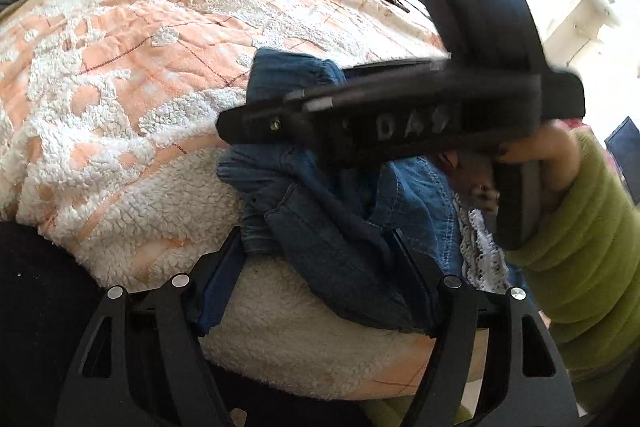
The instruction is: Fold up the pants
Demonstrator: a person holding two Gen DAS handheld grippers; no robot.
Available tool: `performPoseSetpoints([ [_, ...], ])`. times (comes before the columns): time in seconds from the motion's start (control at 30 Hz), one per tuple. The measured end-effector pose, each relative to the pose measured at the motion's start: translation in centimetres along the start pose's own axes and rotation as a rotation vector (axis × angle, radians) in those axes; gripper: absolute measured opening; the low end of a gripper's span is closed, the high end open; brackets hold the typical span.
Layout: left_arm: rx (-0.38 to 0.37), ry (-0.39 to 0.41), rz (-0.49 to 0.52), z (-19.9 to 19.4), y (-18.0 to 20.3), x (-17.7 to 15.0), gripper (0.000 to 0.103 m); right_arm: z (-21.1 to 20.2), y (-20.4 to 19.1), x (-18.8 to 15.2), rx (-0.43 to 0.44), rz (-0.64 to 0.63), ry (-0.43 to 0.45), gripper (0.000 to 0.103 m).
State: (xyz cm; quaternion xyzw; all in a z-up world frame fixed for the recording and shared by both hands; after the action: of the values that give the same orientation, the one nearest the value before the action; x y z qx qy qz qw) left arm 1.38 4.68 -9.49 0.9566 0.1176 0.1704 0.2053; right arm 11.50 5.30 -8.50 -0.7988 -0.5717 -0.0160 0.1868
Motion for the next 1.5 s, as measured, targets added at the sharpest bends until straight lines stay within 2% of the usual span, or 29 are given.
performPoseSetpoints([
  [0.07, -0.027, 0.005, -0.016, -0.3, -0.2, 0.0, 0.071, -1.2, -0.2, -0.6, -0.012, -0.009, 0.043, 0.038],
  [0.17, -0.043, 0.022, -0.021, -1.0, 0.0, 0.1, 0.074, -3.7, -0.2, -1.8, -0.007, -0.003, 0.123, 0.030],
  [0.3, -0.071, 0.051, -0.029, -2.0, 0.3, 0.2, 0.087, -6.6, 0.4, -3.7, 0.027, 0.037, 0.211, 0.027],
  [0.5, -0.126, 0.047, 0.006, -1.9, 2.2, -0.2, 0.088, -10.2, 1.0, -7.3, 0.045, 0.061, 0.310, 0.027],
  [0.57, -0.157, 0.022, 0.024, -1.0, 3.2, -0.3, 0.096, -10.9, 1.2, -8.1, 0.048, 0.069, 0.331, 0.027],
  [0.73, -0.276, -0.040, 0.044, 0.8, 5.8, 0.0, 0.096, -12.4, 1.9, -10.4, 0.046, 0.090, 0.382, 0.027],
  [0.83, -0.277, -0.037, 0.067, 0.9, 7.4, 0.3, 0.091, -13.2, 2.3, -11.5, 0.044, 0.105, 0.406, 0.027],
  [0.87, -0.275, -0.034, 0.078, 0.9, 8.1, 0.7, 0.084, -13.5, 2.5, -11.9, 0.043, 0.111, 0.416, 0.027],
  [0.9, -0.281, -0.033, 0.090, 0.6, 8.9, 0.5, 0.083, -13.8, 2.7, -12.3, 0.041, 0.115, 0.424, 0.027],
  [1.07, -0.291, -0.036, 0.142, 0.5, 11.6, 0.6, 0.083, -15.4, 4.2, -14.5, 0.041, 0.161, 0.479, 0.027],
  [1.2, -0.313, -0.060, 0.212, 1.3, 14.9, 0.9, 0.083, -17.0, 5.4, -16.9, 0.058, 0.214, 0.540, 0.037],
  [1.27, -0.323, -0.093, 0.270, 2.4, 16.1, 0.5, 0.083, -17.8, 6.0, -18.8, 0.051, 0.252, 0.578, 0.050],
  [1.33, -0.330, -0.138, 0.312, 3.3, 17.2, -0.7, 0.083, -18.3, 6.9, -21.0, 0.029, 0.308, 0.606, 0.054],
  [1.5, -0.322, -0.223, 0.368, 5.9, 18.2, -2.2, 0.084, -17.1, 8.6, -25.0, -0.084, 0.451, 0.563, 0.059],
])
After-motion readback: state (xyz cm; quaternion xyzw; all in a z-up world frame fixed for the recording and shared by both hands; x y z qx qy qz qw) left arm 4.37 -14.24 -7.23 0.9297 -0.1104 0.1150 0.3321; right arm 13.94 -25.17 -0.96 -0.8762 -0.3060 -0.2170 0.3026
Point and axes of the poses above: each gripper's, at about its wrist camera, not at the fingertips, and z roughly the way its jaws point, y to its right, x to its top, the point moved 5 cm from there along z, roughly the way its jaws point, and after that the axes turned 15 degrees about -y, right-handed, at the moved point
